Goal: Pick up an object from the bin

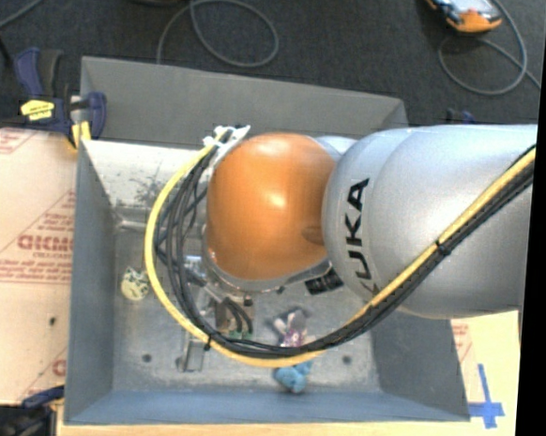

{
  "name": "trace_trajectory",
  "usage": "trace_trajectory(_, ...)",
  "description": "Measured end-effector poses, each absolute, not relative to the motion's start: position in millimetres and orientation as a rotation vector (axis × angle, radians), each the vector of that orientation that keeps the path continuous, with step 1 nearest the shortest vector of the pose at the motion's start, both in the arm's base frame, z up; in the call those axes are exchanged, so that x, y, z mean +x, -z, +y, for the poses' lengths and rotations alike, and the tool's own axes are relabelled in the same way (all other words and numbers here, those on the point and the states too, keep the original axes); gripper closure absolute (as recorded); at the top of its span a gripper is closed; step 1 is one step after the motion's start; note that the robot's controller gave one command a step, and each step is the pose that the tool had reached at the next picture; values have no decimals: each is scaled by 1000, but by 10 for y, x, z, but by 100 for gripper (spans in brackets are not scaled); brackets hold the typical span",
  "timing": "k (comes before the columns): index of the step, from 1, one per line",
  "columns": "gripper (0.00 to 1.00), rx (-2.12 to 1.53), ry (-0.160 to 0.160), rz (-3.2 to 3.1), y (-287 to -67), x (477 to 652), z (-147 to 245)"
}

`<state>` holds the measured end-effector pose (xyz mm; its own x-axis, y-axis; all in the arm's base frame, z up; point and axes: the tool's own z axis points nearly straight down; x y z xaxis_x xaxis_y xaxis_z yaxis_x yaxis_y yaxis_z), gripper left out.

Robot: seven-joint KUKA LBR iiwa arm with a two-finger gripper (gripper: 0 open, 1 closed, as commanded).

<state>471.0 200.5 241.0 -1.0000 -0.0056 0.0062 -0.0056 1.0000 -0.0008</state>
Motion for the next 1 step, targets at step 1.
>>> trace_trajectory(1, 0, 0, 2, -3143, -2456, 4728, 1992)
